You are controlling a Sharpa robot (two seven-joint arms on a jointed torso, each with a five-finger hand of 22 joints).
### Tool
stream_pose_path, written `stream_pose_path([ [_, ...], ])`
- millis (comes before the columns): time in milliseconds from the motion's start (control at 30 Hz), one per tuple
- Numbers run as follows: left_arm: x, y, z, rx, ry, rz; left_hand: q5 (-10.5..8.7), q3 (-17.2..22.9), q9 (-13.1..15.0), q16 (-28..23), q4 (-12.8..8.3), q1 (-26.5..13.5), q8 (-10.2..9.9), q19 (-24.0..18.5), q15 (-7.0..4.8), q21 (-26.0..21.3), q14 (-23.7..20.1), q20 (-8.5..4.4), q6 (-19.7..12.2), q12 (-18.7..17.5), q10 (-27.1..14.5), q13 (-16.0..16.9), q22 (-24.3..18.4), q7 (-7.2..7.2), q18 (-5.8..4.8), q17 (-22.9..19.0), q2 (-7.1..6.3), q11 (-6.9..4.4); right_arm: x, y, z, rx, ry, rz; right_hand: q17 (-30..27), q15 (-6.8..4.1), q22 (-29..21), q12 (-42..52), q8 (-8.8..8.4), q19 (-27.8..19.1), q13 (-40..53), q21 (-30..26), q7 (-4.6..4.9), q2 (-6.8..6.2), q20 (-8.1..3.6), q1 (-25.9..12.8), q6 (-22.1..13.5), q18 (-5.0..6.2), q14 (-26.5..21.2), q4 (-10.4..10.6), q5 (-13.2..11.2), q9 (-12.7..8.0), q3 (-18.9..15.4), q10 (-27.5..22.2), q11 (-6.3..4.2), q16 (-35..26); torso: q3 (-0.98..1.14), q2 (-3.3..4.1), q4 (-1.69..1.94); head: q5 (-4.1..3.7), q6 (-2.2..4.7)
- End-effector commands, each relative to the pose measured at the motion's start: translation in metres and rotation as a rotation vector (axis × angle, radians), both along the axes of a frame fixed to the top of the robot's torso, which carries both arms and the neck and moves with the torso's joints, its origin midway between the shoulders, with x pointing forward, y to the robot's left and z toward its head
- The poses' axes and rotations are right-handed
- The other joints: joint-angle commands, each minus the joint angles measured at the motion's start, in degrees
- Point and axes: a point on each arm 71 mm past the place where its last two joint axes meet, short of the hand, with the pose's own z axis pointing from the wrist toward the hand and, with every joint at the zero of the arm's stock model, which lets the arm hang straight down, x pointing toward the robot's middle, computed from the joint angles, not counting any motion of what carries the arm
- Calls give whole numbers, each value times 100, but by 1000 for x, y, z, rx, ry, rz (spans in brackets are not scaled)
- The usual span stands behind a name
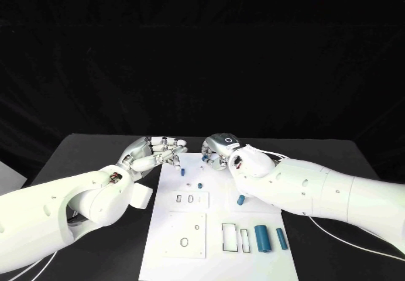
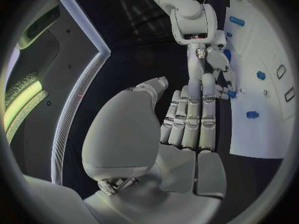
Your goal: Assemble the parts on the task board
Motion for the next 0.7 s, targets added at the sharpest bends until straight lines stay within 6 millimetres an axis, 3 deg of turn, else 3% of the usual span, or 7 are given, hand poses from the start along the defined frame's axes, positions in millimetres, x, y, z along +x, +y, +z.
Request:
stream_pose_path([
  [33, 0, -2, 2, -10, -3, -20, -29, 42, 12, 38, 5, 18, -22, -64, -5, 35, -56, 0, -16, 12, -21, 8, 19, 17, 77, 11, 40, -9, 1, 1, -3, -29, 18, -1, -13, -47, -14, -36, 26, 19, -7, 11, 32, -23, 29, -36, -14, -95, 193, -7, 1, 10, 27, -3, 28, 21, -6, -3, -14, 17, -7],
  [400, 0, -1, 2, -9, -3, -19, -29, 42, 12, 38, 5, 18, -22, -64, -5, 35, -56, 0, -16, 12, -21, 8, 19, 17, 77, 11, 40, -9, 2, 1, -4, -34, 26, -3, -202, 7, -268, -107, -49, -130, -42, -187, 99, -132, 78, -126, -167, -40, 127, 23, -77, 15, 28, -191, 96, -71, 2, 0, -14, 24, -14],
  [500, 0, -1, 2, -8, -2, -19, -29, 42, 12, 38, 5, 18, -22, -64, -5, 35, -56, 0, -16, 12, -21, 8, 19, 17, 77, 11, 40, -9, 2, 1, -2, -15, 11, -1, -547, 72, -734, -112, -134, -386, -69, -558, 158, -196, 131, -164, -315, 59, 18, 38, -235, 5, -47, -539, 162, -281, 2, -1, -19, 34, -7],
  [567, 0, -1, 2, -8, -2, -18, -30, 46, 14, 43, 4, 16, -22, -71, -4, 45, -60, 1, -17, 13, -22, 9, 25, 18, 77, 12, 40, -8, 1, 0, -1, 1, -2, 1, -799, 84, -1061, -93, -249, -546, -67, -845, 160, -194, 170, -135, -485, 128, -55, 38, -295, -24, -275, -876, 195, -443, 4, 0, -14, 32, -4],
  [600, 0, 0, 2, -8, -2, -18, -30, 46, 14, 43, 4, 16, -22, -71, -4, 45, -60, 1, -17, 13, -22, 9, 25, 18, 77, 12, 40, -8, 0, -1, 0, 7, -8, 3, -932, 84, -1204, -82, -313, -602, -68, -976, 119, -180, 170, -91, -580, 156, -89, 39, -190, -39, -493, -1073, 188, -531, 6, 0, -15, 32, -5],
  [667, 0, 0, 2, -7, -2, -17, -30, 46, 14, 43, 4, 16, -22, -71, -4, 45, -60, 1, -17, 13, -22, 9, 25, 18, 77, 12, 40, -8, -2, -3, 1, 17, -15, 6, -1197, 119, -1540, -37, -441, -688, -62, -1312, 59, 50, 196, 217, -733, 211, -136, 201, -102, -66, -1532, -1444, 245, -702, 10, -1, -16, 36, -3],
  [700, 0, 0, 2, -7, -2, -17, -30, 46, 14, 43, 4, 16, -22, -71, -4, 45, -60, 1, -17, 13, -22, 9, 25, 18, 77, 12, 40, -8, -3, -5, 1, 22, -17, 8, -1280, 134, -1608, 17, -488, -661, -60, -1408, 17, 152, 207, 487, -760, 220, -140, 455, -95, -73, -2079, -1550, 251, -745, 9, -4, -19, 41, -4],
])
